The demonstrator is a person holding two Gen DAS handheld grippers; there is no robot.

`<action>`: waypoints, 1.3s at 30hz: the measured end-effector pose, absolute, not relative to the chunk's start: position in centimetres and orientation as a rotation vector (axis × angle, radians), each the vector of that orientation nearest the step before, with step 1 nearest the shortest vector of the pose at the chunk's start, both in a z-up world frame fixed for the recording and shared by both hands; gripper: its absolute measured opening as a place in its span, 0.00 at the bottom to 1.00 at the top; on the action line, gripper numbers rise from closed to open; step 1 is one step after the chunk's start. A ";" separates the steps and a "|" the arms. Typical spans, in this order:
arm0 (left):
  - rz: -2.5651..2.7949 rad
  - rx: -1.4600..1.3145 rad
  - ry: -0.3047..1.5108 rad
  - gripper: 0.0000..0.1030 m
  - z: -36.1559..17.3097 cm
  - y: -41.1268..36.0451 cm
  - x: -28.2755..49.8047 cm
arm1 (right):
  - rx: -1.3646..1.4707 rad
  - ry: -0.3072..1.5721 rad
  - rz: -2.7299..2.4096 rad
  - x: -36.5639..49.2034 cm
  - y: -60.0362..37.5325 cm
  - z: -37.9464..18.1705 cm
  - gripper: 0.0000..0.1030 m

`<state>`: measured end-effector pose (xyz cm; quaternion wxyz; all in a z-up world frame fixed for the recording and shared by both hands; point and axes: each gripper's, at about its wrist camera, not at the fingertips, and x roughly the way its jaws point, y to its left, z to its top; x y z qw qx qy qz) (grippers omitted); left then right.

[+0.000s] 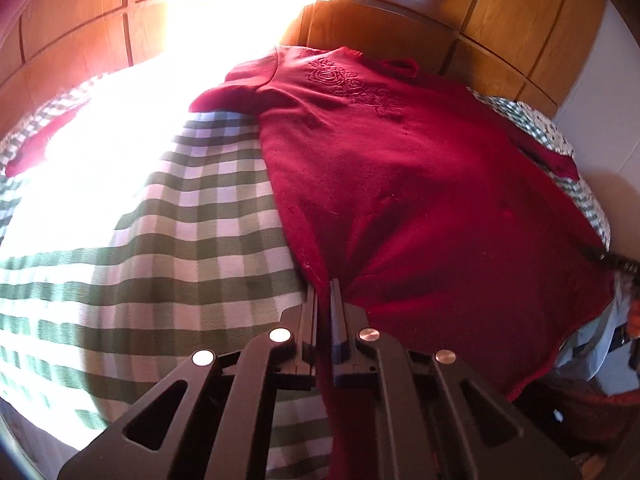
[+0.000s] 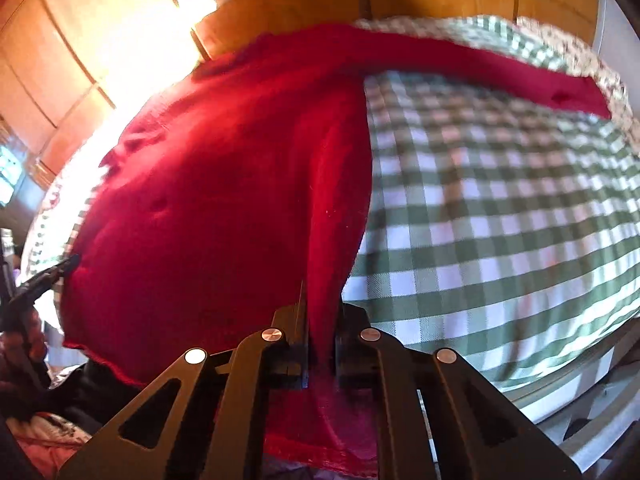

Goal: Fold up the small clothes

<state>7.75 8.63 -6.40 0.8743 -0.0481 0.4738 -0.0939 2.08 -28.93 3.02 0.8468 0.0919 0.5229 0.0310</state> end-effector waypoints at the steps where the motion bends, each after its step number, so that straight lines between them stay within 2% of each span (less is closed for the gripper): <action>1: -0.197 -0.101 1.000 0.04 -6.6 9.0 7.5 | 0.179 1.124 0.061 1.8 -29.0 2.6 0.07; 3: -0.193 -0.101 1.020 0.05 -6.7 8.8 7.9 | 0.147 1.189 0.058 1.1 -29.0 0.9 0.07; 5: -0.171 -0.099 1.020 0.14 -6.3 8.8 8.2 | 0.152 1.205 0.077 1.0 -28.9 0.5 0.07; 7: -0.153 -0.125 0.977 0.44 -5.0 9.3 8.3 | 0.223 1.191 0.105 1.5 -29.4 0.7 0.11; 9: -0.159 -0.146 0.917 0.47 -3.7 9.1 9.1 | 0.239 1.152 0.077 2.3 -30.4 1.3 0.30; 10: -0.166 -0.146 0.904 0.48 -3.4 8.9 9.7 | 0.254 1.132 0.042 2.8 -31.4 1.7 0.47; 11: -0.167 -0.145 0.891 0.48 -3.2 8.5 10.5 | 0.276 1.115 0.015 3.1 -32.4 1.8 0.56; 14: -0.206 -0.155 0.874 0.49 -2.9 6.3 13.6 | 0.417 1.041 -0.141 5.1 -37.9 2.0 0.57; 15: -0.202 -0.138 0.865 0.55 -3.0 5.2 14.6 | 0.466 1.024 -0.187 5.6 -39.6 1.7 0.57; 17: -0.218 -0.100 0.859 0.57 -3.3 3.2 16.5 | 0.599 0.977 -0.299 7.1 -44.4 0.9 0.57; 20: -0.220 -0.014 0.867 0.61 -4.2 0.6 18.7 | 0.744 0.904 -0.402 9.1 -49.7 0.1 0.51; 23: -0.209 0.035 0.914 0.61 -5.8 -0.7 20.7 | 0.836 0.813 -0.485 11.7 -54.5 0.1 0.50; 26: -0.200 -0.007 0.928 0.65 -7.0 -0.3 21.1 | 0.885 0.790 -0.542 14.3 -57.9 -0.3 0.49; 28: -0.200 -0.020 0.920 0.67 -7.1 -0.2 21.0 | 0.885 0.789 -0.610 15.7 -59.9 -0.6 0.41; 30: -0.200 -0.018 0.916 0.68 -7.3 -0.3 20.8 | 0.858 0.808 -0.679 16.9 -61.0 -0.9 0.28; 31: -0.202 -0.020 0.917 0.69 -7.4 -0.4 20.9 | 0.797 0.845 -0.731 17.8 -61.3 -0.8 0.12; 32: -0.204 -0.023 0.918 0.69 -7.5 -0.4 21.1 | 0.740 0.872 -0.754 18.5 -61.5 -0.7 0.06; 35: -0.215 -0.040 0.919 0.70 -7.9 -0.1 21.3 | 0.515 0.862 -0.813 20.0 -60.3 2.5 0.05; 39: -0.223 -0.053 0.914 0.73 -8.1 0.2 21.3 | 0.461 0.784 -0.752 19.0 -57.8 6.2 0.05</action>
